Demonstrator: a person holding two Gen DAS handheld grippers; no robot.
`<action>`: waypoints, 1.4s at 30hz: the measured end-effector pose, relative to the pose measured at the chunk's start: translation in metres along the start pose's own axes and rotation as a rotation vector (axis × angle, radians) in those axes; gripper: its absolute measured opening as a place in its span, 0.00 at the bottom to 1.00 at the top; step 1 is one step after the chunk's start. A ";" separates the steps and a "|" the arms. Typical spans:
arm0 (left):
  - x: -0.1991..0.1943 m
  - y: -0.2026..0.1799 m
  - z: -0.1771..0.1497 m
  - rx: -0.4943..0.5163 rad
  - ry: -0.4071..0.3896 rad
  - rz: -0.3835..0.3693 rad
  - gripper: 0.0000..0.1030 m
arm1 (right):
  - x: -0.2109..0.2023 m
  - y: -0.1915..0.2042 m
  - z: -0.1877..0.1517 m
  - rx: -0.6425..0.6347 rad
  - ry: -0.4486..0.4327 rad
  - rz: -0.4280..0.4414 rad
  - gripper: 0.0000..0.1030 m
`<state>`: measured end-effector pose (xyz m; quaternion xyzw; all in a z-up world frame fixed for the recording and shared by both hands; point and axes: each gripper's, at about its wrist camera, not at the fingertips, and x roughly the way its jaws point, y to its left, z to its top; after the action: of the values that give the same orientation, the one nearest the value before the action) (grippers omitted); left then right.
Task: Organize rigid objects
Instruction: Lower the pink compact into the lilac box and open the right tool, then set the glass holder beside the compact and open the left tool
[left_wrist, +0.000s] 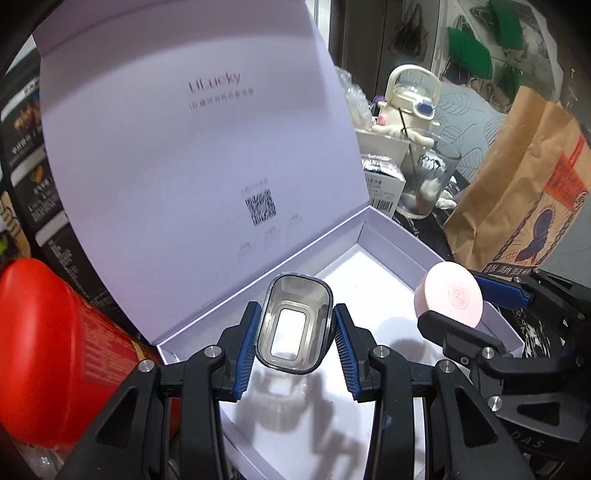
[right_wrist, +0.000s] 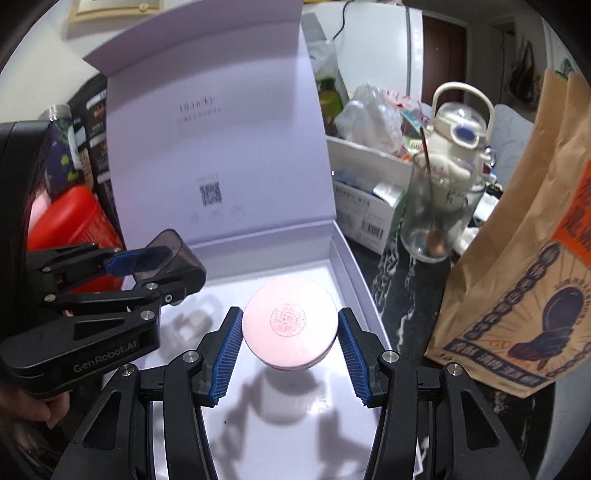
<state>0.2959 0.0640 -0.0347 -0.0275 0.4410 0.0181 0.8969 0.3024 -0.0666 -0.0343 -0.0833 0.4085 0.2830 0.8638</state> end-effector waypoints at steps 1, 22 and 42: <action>0.004 0.000 -0.001 -0.001 0.010 0.004 0.38 | 0.003 0.000 -0.001 -0.001 0.010 -0.004 0.50; 0.049 0.004 -0.004 -0.010 0.142 0.050 0.38 | 0.046 -0.006 -0.012 0.009 0.105 -0.065 0.54; 0.031 0.005 -0.003 -0.018 0.148 0.060 0.39 | 0.017 -0.008 -0.005 -0.005 0.054 -0.110 0.81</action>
<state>0.3121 0.0689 -0.0613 -0.0237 0.5066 0.0469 0.8606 0.3126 -0.0680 -0.0515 -0.1154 0.4259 0.2336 0.8665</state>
